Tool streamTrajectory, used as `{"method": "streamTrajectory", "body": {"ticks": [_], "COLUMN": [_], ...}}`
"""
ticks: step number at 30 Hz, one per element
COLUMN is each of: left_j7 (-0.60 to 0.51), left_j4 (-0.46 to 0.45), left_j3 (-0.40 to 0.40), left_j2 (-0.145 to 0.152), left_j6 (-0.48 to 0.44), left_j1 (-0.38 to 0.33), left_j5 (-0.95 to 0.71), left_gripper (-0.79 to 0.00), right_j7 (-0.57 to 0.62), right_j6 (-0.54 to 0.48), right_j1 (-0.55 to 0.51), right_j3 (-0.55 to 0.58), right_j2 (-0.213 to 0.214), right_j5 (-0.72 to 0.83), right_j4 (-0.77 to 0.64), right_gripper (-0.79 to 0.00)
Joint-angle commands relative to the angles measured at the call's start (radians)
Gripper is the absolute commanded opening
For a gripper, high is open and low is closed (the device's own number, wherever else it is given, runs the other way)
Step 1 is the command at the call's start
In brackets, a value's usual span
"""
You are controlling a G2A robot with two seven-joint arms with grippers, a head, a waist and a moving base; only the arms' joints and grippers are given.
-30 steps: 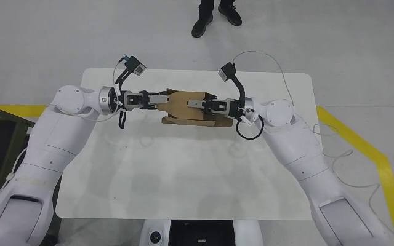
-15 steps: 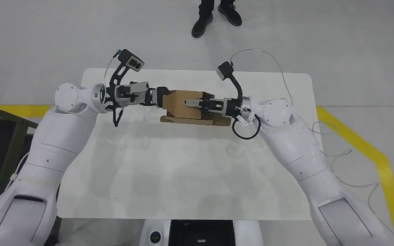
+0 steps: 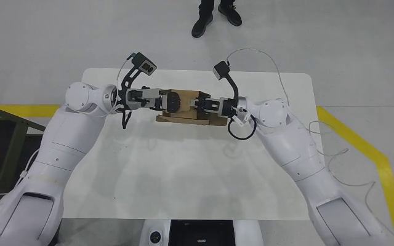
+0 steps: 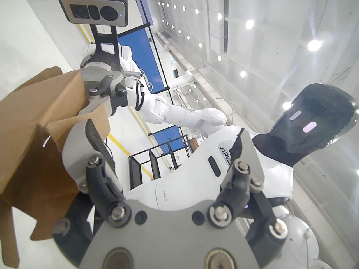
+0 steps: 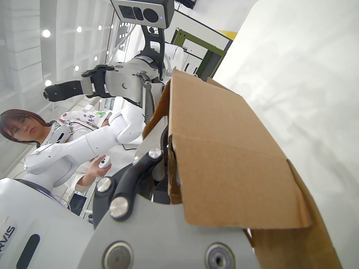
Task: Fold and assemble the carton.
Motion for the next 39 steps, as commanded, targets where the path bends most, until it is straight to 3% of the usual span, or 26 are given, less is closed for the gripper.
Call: {"method": "streamTrajectory", "body": {"ticks": [1,8,20,39], "left_j7": [0.002,0.006,-0.010,0.007], "left_j4": [0.000,0.008,0.064,0.094], "left_j3": [-0.001,-0.032,-0.107,-0.128], "left_j2": [-0.003,-0.010,0.004,-0.008], "left_j6": [-0.002,-0.006,0.010,-0.007], "left_j1": [-0.003,-0.009,0.020,0.007], "left_j5": [0.020,0.031,0.112,0.128], "left_gripper": [0.000,0.000,0.000,0.000], "right_j7": [0.000,-0.007,0.038,0.088], "right_j6": [-0.001,-0.001,0.018,0.031], "right_j1": [0.000,-0.010,-0.052,-0.052], "right_j3": [0.000,0.021,0.086,0.046], "right_j2": [-0.001,0.003,0.025,0.016], "right_j5": [0.000,-0.009,-0.018,0.002], "right_j4": [0.000,0.008,-0.027,-0.068], "right_gripper": [-0.785,-0.785,-0.785,-0.785]}}
